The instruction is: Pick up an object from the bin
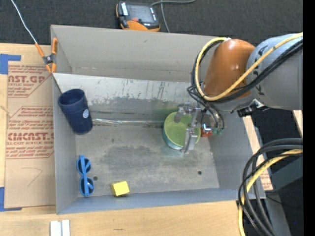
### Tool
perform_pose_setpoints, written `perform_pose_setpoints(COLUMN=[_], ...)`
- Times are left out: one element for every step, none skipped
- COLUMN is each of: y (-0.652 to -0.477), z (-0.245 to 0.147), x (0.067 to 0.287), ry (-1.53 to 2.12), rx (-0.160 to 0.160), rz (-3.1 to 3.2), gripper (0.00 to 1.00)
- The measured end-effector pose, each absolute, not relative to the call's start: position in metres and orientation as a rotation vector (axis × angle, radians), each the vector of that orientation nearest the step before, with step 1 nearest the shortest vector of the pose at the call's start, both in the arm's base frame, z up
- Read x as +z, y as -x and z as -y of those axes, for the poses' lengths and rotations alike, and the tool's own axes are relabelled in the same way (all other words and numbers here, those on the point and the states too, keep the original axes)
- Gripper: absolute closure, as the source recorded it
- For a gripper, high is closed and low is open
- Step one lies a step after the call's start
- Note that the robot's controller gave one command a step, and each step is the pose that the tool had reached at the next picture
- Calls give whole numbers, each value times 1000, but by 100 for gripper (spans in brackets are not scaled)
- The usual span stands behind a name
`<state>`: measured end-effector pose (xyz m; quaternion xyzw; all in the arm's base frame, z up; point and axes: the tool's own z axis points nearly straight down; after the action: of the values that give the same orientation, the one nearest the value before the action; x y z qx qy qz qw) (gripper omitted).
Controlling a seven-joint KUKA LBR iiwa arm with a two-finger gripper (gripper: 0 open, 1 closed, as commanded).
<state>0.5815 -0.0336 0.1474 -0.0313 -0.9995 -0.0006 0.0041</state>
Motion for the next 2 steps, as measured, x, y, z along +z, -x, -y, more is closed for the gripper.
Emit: perform_pose_setpoints(y=[-561,-567], z=[55,101], x=[69,71], ry=[421,438], rx=[-2,0], rz=[3105,3106], gripper=[0,0])
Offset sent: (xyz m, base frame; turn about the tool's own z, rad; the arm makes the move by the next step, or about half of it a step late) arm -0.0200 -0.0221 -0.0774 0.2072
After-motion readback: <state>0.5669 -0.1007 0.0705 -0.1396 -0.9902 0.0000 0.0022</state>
